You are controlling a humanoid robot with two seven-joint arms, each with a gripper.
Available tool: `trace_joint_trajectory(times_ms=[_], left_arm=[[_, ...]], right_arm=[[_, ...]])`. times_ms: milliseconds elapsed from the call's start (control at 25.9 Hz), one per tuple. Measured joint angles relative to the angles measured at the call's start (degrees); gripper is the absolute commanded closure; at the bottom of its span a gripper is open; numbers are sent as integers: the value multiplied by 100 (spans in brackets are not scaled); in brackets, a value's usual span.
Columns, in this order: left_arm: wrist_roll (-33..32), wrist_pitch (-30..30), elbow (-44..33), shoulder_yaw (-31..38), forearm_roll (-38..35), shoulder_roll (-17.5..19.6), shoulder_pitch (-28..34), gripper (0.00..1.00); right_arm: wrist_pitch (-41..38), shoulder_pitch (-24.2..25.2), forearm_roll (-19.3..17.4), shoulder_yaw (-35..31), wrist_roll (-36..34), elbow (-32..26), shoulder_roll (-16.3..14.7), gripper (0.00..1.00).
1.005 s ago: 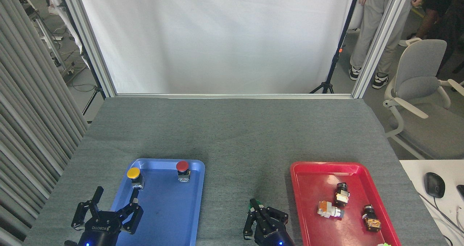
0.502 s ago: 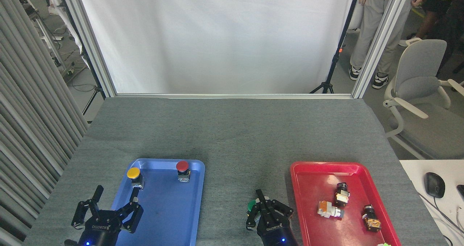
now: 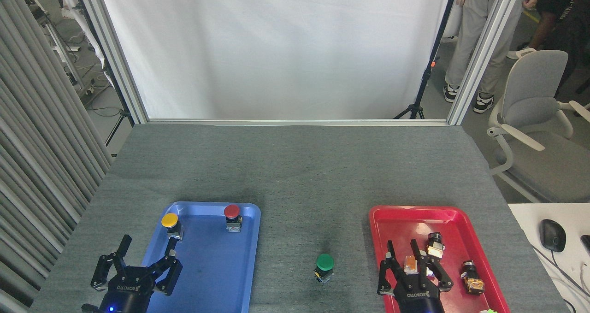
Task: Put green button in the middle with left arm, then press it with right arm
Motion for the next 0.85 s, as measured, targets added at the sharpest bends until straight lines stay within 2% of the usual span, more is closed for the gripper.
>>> trace_joint_trajectory(times_ms=[116, 348, 850], left_arm=[[-1, 0, 0, -1, 0, 7, -16, 1], [3, 0, -1, -2, 0, 6, -23, 1], [3, -1, -8, -2, 0, 5, -32, 1]], right_arm=[[-17, 242, -191, -328, -5, -219, -190, 0], [-48, 603, -506, -703, 10, -441, -283, 0], [-46, 700, -597, -796, 56, -561, -273, 0]])
